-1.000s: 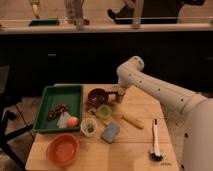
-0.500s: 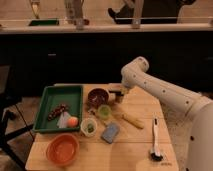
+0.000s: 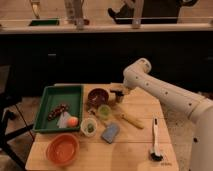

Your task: Place eraser in metal cup

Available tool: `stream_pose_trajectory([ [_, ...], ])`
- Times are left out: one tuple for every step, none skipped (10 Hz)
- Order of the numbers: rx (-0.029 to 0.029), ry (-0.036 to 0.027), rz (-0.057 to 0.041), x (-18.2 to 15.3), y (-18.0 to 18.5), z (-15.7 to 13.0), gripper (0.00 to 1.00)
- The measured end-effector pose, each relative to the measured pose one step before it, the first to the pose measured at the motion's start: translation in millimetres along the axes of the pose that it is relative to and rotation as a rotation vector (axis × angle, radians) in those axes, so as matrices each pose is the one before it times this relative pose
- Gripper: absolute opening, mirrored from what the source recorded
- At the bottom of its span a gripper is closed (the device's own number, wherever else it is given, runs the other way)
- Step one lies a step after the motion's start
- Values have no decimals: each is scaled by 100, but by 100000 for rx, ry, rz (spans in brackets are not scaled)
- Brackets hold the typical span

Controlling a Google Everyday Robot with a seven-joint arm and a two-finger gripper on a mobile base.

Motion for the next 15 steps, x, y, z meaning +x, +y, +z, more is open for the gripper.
stream_pose_trajectory([
  [163,-273,718,109,-30,43,0],
  [26,-320,650,89,7,97,0],
  [-59,-764,1119,112,21,211,0],
  [-153,-829,807,16,18,222,0],
  [-4,-332,547,33,-31,127,0],
  [-107,-236,784,39,11,230,0],
  [-72,-174,722,68,4,207,0],
  [-8,-42,789,151,-57,170,0],
  [-315,-36,704,135,4,212,0],
  [-548,199,653,123,18,208,1],
  [-842,-190,487,85,-20,108,6],
  [-1731,-84,-168,220,74,200,16],
  [-1115,-43,-110,160,45,99,26],
  [-271,-206,208,60,95,-17,35],
  [-58,-8,47,180,98,8,46],
])
